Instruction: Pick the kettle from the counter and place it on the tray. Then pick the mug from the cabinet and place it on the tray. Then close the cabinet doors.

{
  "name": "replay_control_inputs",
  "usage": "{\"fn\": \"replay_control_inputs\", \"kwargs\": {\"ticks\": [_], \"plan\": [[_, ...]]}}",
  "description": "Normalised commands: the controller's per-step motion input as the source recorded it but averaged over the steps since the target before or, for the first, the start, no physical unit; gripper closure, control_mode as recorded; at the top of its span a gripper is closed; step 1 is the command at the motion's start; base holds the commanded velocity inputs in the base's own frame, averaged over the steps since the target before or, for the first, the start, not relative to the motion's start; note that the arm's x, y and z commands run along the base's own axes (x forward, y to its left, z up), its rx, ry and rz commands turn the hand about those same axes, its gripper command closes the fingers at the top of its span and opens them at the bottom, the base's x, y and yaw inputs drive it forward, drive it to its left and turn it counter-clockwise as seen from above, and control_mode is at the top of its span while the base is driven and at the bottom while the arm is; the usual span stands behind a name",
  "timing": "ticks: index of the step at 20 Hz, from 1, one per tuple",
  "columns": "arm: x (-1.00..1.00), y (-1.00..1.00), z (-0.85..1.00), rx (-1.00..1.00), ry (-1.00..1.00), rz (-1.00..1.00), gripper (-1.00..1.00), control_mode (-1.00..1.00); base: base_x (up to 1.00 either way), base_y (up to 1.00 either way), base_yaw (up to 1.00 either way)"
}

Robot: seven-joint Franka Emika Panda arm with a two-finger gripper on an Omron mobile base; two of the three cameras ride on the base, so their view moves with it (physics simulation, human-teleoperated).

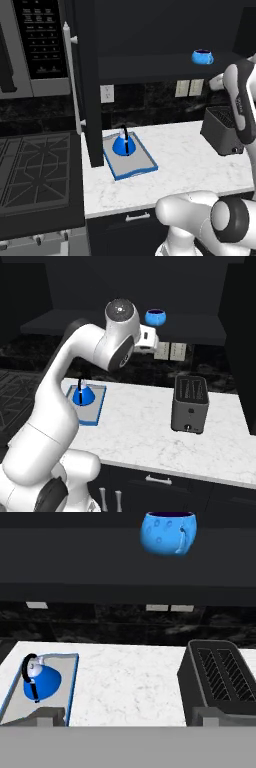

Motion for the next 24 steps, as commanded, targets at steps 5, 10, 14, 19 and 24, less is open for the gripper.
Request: {"fn": "replay_control_inputs", "kwargs": {"ticks": [5,10,14,19,24], "plan": [[0.67,-0.64,0.0,0.0,-0.09,0.09,-1.0,-1.0,0.0,0.0,0.0],[0.47,-0.25,0.21,0.09,-0.01,0.06,-1.0,-1.0,0.0,0.0,0.0],[0.55,-0.04,0.0,0.02,0.1,0.0,-1.0,-1.0,0.0,0.0,0.0],[0.53,-0.05,0.0,0.03,0.07,0.0,-1.0,-1.0,0.0,0.0,0.0],[0.31,-0.09,0.0,0.04,0.0,0.02,-1.0,-1.0,0.0,0.0,0.0]]}}
